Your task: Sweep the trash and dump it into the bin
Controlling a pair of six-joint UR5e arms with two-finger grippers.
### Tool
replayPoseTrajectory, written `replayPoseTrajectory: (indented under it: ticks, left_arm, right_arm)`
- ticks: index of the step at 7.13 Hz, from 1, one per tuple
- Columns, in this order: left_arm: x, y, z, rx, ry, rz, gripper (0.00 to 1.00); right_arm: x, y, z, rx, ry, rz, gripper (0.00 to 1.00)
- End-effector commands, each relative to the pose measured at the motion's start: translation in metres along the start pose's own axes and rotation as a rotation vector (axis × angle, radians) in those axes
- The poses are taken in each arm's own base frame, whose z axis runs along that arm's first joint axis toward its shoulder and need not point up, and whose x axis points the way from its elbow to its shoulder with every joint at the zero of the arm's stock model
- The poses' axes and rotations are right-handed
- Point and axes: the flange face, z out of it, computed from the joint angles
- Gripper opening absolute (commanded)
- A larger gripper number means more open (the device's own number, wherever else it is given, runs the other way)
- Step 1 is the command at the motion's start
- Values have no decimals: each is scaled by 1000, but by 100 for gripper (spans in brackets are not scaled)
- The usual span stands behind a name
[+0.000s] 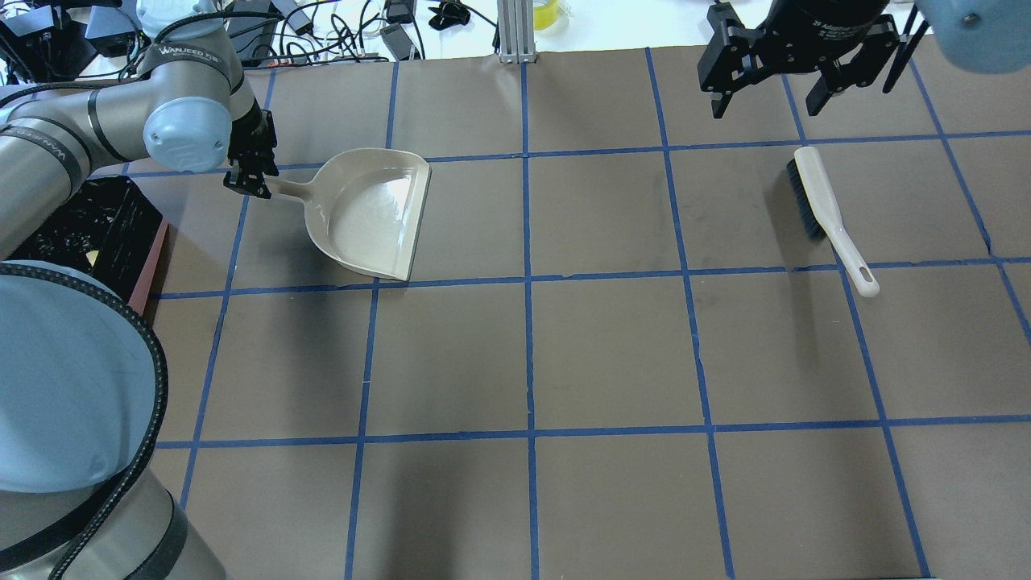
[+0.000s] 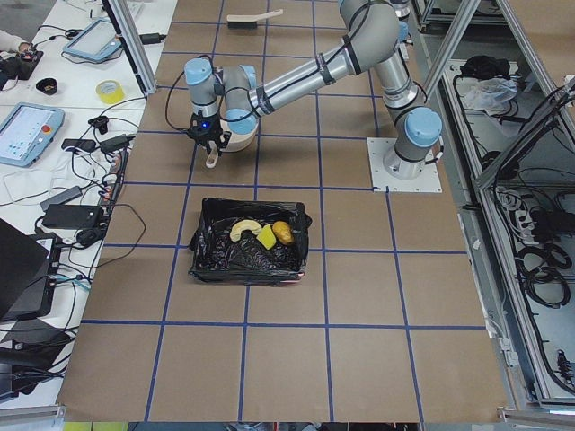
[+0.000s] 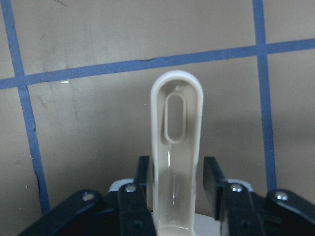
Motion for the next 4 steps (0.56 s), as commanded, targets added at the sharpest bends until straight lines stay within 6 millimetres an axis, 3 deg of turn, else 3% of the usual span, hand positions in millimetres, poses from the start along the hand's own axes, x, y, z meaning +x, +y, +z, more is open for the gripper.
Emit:
replayPoseTrajectory:
  ticks: [1, 2, 4]
  left_arm:
    - [0, 5, -17, 3, 29, 10, 62]
    - [-4, 10, -43, 12, 59, 38, 62]
    - [-16, 1, -111, 74, 147, 334, 70]
  right_arm:
    - [-1, 0, -1, 2, 0, -1, 100]
    - [0, -1, 0, 4, -2, 0, 100]
    - [-1, 0, -1, 5, -2, -1, 100]
